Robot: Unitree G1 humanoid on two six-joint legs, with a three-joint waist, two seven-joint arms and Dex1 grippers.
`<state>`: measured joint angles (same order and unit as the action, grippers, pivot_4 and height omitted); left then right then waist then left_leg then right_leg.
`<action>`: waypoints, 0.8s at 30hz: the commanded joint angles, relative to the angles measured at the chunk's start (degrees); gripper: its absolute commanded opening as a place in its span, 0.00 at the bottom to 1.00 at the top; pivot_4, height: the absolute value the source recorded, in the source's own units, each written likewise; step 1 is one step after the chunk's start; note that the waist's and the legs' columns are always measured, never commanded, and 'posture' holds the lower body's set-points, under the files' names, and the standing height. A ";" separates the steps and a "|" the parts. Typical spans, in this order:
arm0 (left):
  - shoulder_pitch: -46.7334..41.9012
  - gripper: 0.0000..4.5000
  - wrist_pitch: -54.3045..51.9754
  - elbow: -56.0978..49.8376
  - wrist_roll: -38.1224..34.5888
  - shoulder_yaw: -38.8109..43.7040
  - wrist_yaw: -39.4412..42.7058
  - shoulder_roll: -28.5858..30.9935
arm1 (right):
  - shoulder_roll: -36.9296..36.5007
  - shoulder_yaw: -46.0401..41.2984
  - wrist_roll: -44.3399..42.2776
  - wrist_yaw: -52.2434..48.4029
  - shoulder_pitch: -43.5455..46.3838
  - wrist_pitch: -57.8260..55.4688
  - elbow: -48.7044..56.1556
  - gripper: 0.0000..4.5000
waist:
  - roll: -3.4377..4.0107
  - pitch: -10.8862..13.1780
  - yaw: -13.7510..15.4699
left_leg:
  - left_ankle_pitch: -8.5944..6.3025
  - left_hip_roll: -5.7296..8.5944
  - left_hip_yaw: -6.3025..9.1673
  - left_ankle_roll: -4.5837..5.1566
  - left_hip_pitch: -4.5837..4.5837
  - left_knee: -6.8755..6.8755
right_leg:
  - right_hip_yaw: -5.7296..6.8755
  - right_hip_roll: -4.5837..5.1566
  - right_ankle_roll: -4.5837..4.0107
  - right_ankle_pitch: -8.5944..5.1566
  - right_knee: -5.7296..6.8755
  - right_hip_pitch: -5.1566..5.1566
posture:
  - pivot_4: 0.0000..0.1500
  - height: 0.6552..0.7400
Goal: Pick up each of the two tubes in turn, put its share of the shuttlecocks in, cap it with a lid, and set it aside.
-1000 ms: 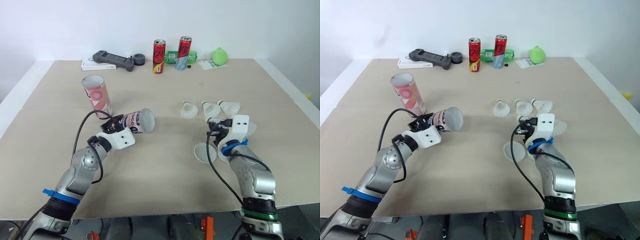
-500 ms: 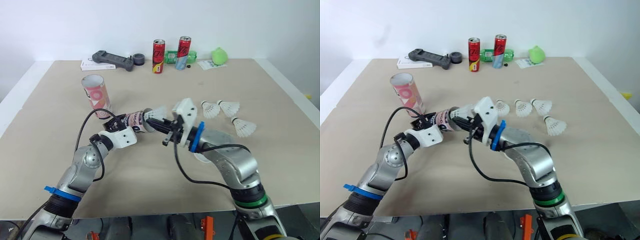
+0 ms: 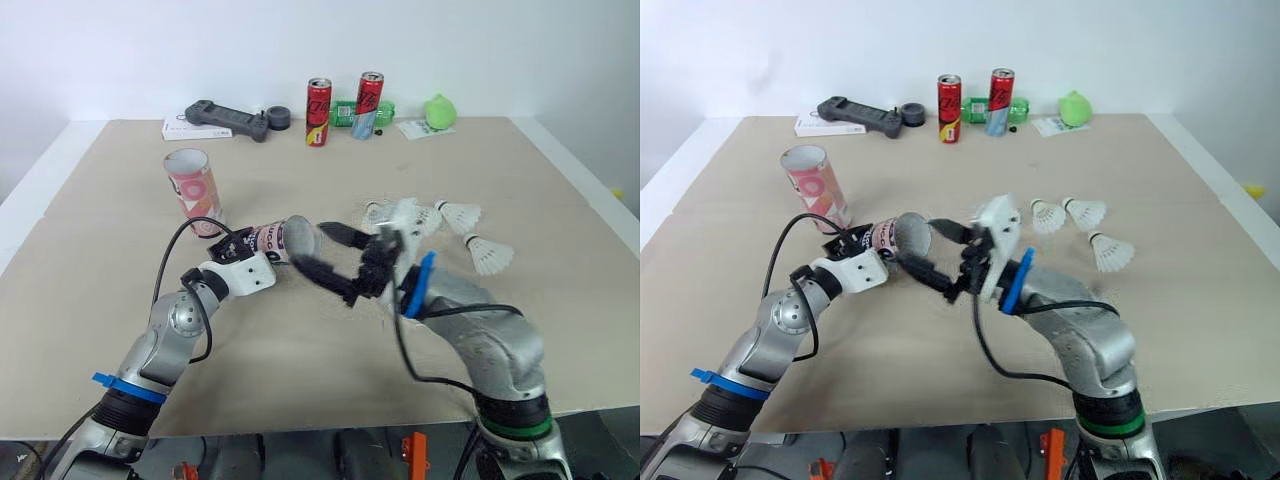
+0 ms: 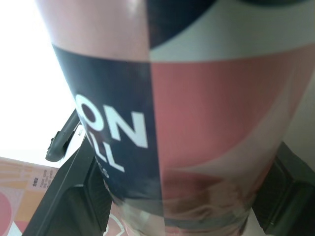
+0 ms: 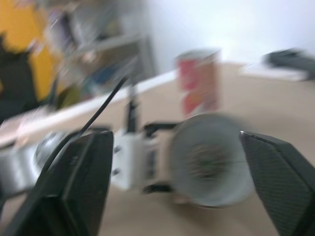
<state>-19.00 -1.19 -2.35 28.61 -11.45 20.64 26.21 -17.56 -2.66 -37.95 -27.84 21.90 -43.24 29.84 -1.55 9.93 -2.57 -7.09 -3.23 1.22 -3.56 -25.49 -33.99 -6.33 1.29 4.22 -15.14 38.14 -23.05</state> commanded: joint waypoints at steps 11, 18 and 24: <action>0.13 0.72 -0.82 -0.46 -0.01 0.08 -0.27 0.27 | 3.74 7.52 26.98 15.07 8.53 18.60 -31.96 0.99 | 0.01 0.01 -0.10 | 0.05 0.00 -0.09 0.08 0.05 0.01 | -0.03 0.00 -0.03 0.09 0.01 -0.09 | 1.00 1.00; 1.68 0.72 -2.10 -2.51 0.35 0.85 -0.39 0.79 | 8.61 5.64 31.00 17.83 17.89 28.12 -51.36 0.99 | 0.03 0.02 -0.19 | 0.05 -0.01 -0.07 0.08 0.05 0.08 | -0.03 -0.04 0.19 0.21 0.01 -0.09 | 1.00 1.00; 3.08 0.72 -3.65 -4.66 0.76 1.36 -0.55 1.08 | 10.88 2.08 31.01 20.12 24.26 33.41 -63.27 0.99 | 0.03 0.03 -0.25 | 0.05 -0.02 -0.08 0.08 0.05 0.14 | -0.03 -0.04 0.17 0.21 0.01 -0.11 | 1.00 1.00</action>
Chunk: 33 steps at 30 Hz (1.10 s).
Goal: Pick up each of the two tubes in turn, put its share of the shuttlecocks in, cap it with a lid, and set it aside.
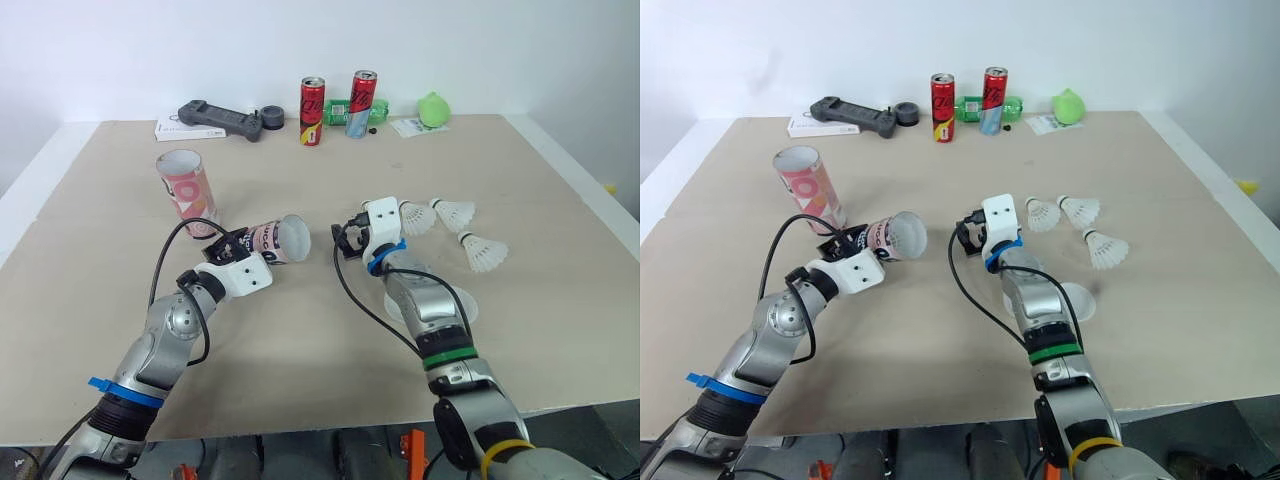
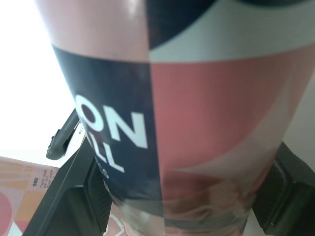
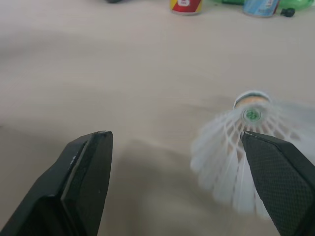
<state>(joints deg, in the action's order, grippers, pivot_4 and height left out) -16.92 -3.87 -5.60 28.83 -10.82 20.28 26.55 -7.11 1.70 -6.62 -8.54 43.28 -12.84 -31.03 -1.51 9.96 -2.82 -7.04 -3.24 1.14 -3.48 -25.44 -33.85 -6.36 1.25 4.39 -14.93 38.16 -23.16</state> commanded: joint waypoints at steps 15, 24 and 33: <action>2.12 0.72 -2.33 -3.37 0.72 0.94 -0.21 1.53 | 3.30 -9.09 -3.57 2.47 6.33 4.08 -8.69 0.01 | 0.01 0.00 -0.13 | 0.00 -0.07 0.01 0.00 0.00 0.11 | 0.00 -0.07 -0.08 -0.02 0.00 -0.06 | 1.00 1.00; 1.55 0.72 -2.06 -2.54 0.59 0.60 -0.33 1.36 | -7.43 -1.15 -15.65 -24.29 -6.83 -10.57 33.36 0.01 | 0.08 0.04 0.06 | 0.00 -0.06 0.08 0.00 -0.10 0.17 | -0.02 -0.11 -0.10 -0.08 0.01 -0.10 | 1.00 1.00; 0.54 0.72 -1.53 -0.77 0.22 0.23 -0.39 1.23 | -21.29 5.36 -19.46 -36.99 -10.81 -18.42 51.29 0.01 | 0.07 0.04 -0.09 | 0.00 -0.13 0.05 0.00 0.11 0.16 | -0.02 -0.14 -0.44 -0.17 0.02 -0.08 | 1.00 1.00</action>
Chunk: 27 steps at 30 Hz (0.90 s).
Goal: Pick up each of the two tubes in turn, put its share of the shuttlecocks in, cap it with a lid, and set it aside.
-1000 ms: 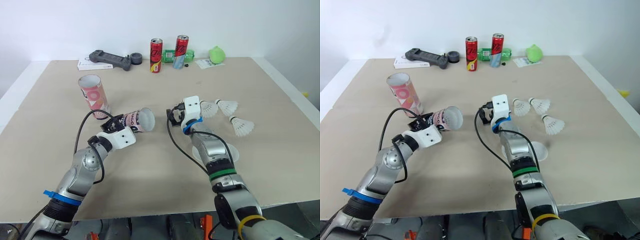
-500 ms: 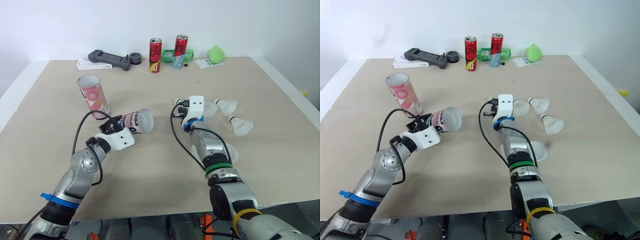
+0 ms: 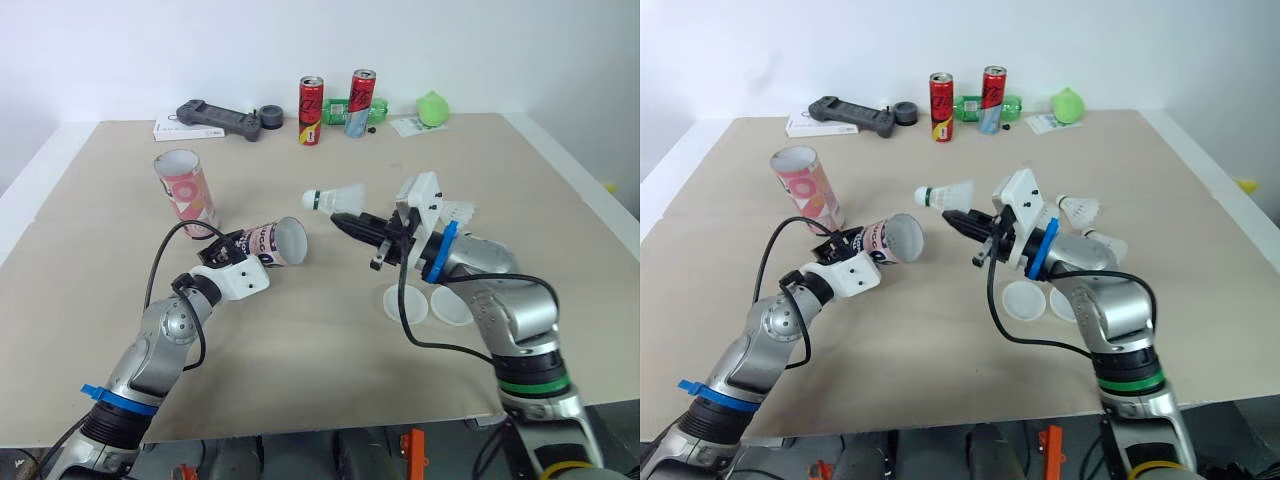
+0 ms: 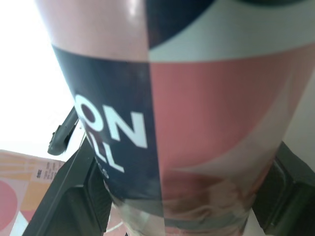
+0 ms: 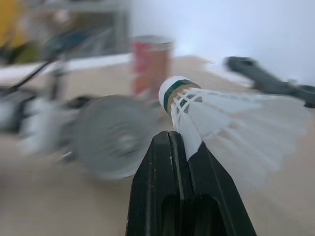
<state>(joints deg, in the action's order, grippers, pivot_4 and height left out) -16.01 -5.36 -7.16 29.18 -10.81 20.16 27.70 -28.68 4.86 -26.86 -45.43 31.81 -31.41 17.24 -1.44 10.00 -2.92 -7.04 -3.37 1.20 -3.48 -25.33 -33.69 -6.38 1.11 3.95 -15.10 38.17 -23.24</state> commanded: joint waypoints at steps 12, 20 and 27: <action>-1.39 0.72 0.32 1.60 -0.31 -0.15 -0.22 -0.18 | 5.51 12.51 13.55 1.97 5.68 6.19 -3.77 0.12 | -0.02 0.00 0.18 | 0.03 0.01 -0.02 0.04 -0.02 -0.04 | 0.00 0.00 0.04 0.09 -0.01 -0.01 | 1.00 1.00; -0.55 0.72 -0.20 0.69 -0.14 -0.17 -0.39 -0.45 | 3.19 5.11 3.42 -3.22 7.48 -1.21 2.87 0.76 | -0.03 0.00 0.19 | 0.03 0.03 -0.01 0.03 -0.08 -0.04 | 0.00 0.03 0.27 0.20 -0.02 -0.01 | 1.00 1.00; -0.60 0.72 -0.32 0.88 -0.22 -0.34 -0.60 -0.54 | -2.81 2.83 1.43 -9.15 13.06 -2.24 -1.97 0.45 | -0.03 0.00 0.12 | 0.03 0.00 -0.05 0.04 -0.03 -0.04 | 0.00 0.03 0.00 0.09 -0.01 -0.03 | 1.00 1.00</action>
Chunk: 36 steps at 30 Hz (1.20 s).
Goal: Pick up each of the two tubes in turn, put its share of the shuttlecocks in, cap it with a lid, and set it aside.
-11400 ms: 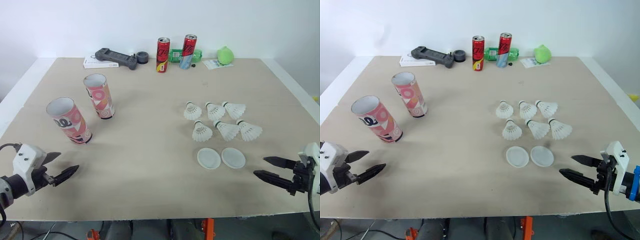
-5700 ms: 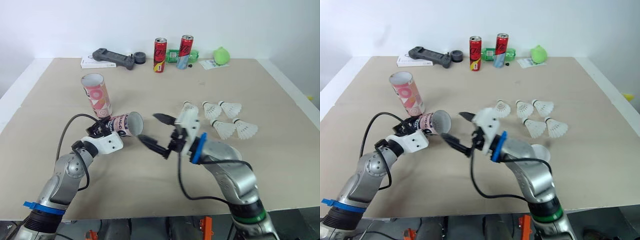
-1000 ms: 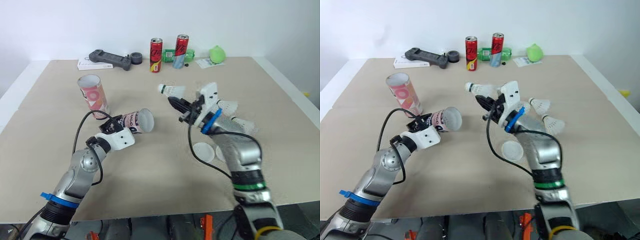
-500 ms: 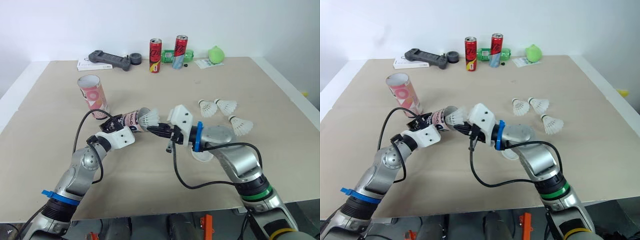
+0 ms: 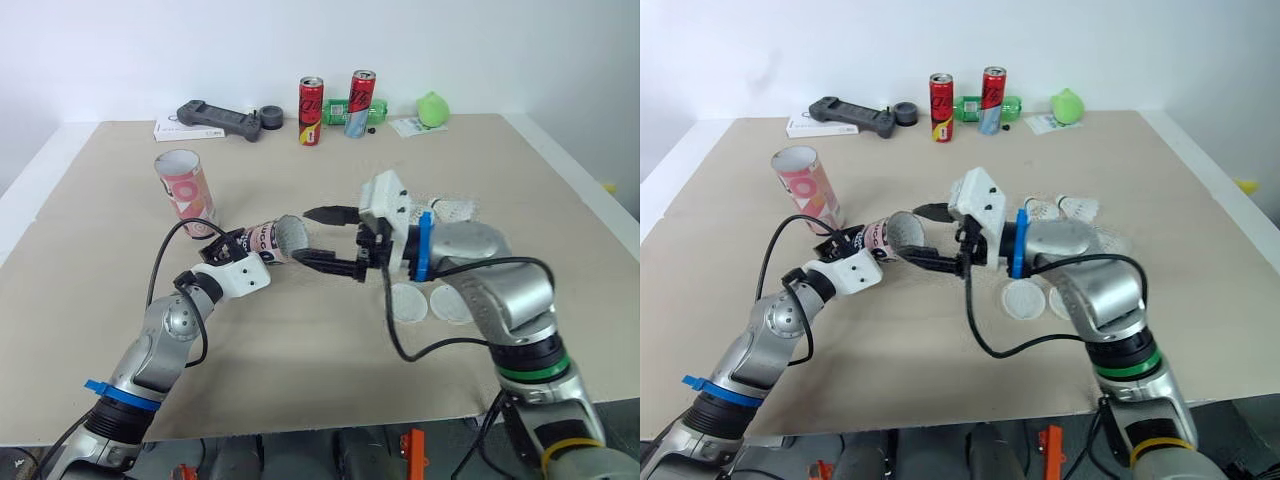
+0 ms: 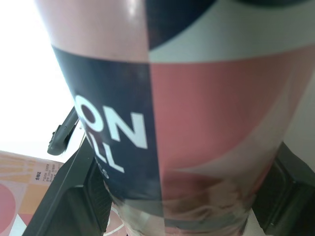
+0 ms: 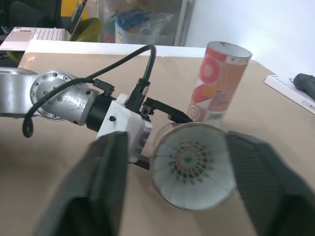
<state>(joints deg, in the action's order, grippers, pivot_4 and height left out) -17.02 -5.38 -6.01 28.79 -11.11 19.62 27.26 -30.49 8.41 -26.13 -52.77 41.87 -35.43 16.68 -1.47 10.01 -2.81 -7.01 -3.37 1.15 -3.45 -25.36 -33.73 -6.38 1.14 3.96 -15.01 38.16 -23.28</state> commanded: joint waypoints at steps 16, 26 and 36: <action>-1.46 0.72 0.41 0.83 0.22 -0.87 -0.16 -0.62 | 10.43 23.23 30.47 -5.83 17.64 28.89 -32.67 0.01 | 0.00 0.00 0.07 | -0.01 0.02 0.01 -0.01 -0.06 0.01 | 0.01 -0.02 0.22 0.08 0.00 -0.04 | 1.00 1.00; -1.50 0.72 0.33 0.70 0.56 -1.42 -0.39 -1.46 | 15.43 22.21 35.05 -6.75 20.65 35.68 -41.06 0.01 | 0.00 0.00 0.00 | 0.00 -0.09 0.00 0.00 0.13 0.01 | 0.01 -0.12 0.11 0.19 0.07 0.01 | 1.00 1.00; -1.19 0.72 1.06 1.51 0.47 -1.24 -0.59 -1.78 | 6.35 13.83 27.62 -14.02 16.80 26.82 -22.72 0.01 | 0.00 0.00 0.26 | -0.04 -0.06 0.06 -0.06 -0.04 0.02 | 0.01 -0.13 -0.02 0.14 0.07 -0.02 | 1.00 1.00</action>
<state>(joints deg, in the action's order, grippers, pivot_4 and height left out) -18.30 -4.48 -4.43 29.29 -11.66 19.00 25.67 -23.27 24.79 3.63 -65.72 58.78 -6.85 -10.95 -1.46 10.01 -2.55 -7.05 -3.43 1.22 -3.52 -25.40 -33.71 -6.37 1.00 3.91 -14.88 38.23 -23.30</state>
